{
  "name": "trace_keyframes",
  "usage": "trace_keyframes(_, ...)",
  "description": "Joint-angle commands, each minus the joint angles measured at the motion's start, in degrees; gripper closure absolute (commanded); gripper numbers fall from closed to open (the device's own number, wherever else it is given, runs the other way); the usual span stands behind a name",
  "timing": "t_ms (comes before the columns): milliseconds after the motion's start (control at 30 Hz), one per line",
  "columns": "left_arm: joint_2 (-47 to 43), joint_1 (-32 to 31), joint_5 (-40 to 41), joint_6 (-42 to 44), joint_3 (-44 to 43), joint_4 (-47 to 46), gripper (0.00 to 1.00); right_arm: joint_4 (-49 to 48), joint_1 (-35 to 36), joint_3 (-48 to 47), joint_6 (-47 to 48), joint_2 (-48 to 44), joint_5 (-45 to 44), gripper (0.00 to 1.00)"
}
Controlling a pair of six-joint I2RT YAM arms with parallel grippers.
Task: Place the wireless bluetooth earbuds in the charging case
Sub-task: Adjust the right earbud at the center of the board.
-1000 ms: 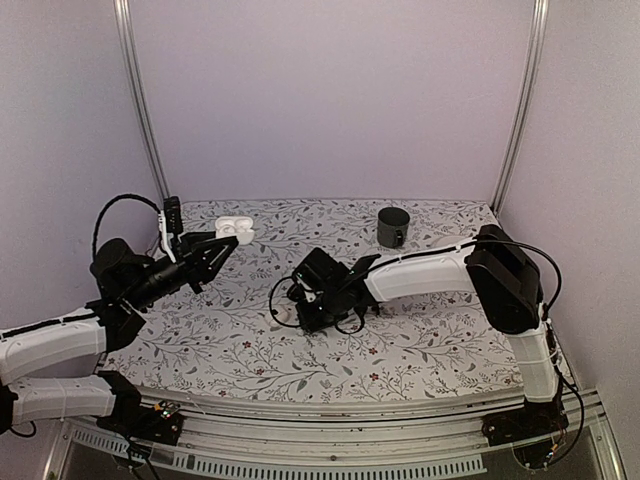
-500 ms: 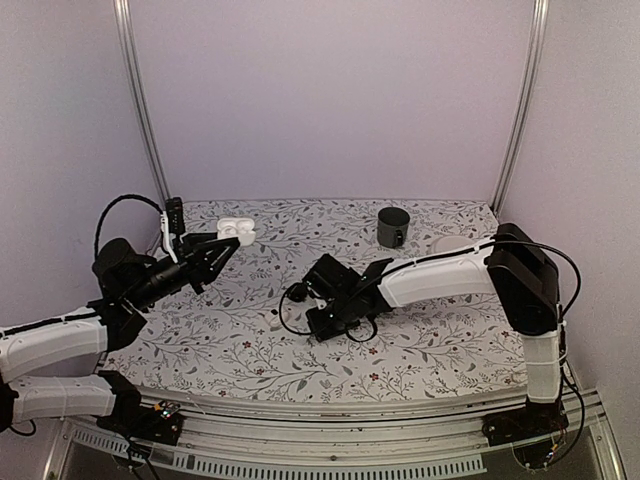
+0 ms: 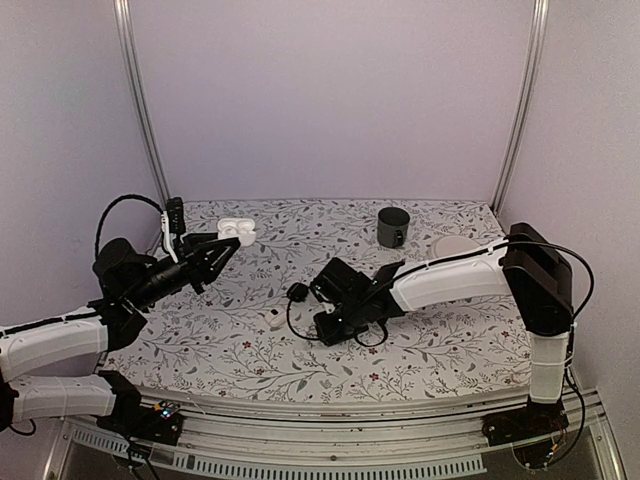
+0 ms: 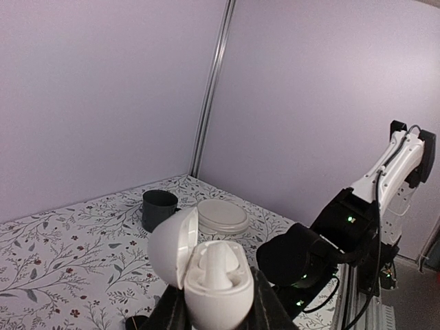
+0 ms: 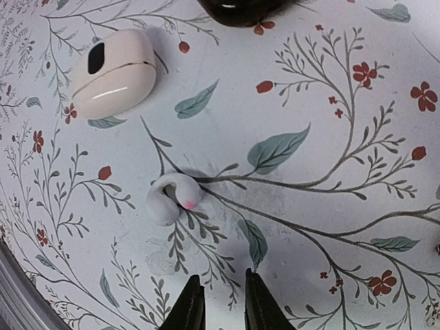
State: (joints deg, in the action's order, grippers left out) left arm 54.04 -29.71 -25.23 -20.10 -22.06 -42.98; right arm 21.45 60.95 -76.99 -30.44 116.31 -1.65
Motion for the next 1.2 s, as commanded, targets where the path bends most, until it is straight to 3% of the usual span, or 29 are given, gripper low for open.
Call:
trace_keyframes(0,-0.32,0.80,-0.10,-0.52,-0.04,-1.40,1.00,-3.87,-2.10,-3.64,2.77,0.95,1.22,0.76)
trace_keyframes(367,-1.57,0.80,0.36,-0.12,-0.09,0.07,1.00,-0.92,-2.83,-17.59,8.69,11.64,3.70,0.71)
trace_keyframes(733,-1.60,0.80,0.55,-0.07,-0.10,0.43,1.00,1.55,-2.50,-18.87,13.84,13.70,6.98,0.70)
trace_keyframes(1167,-0.94,0.81,0.21,-0.29,-0.19,-0.26,1.00,4.47,-1.27,-17.14,11.48,10.98,9.12,0.69)
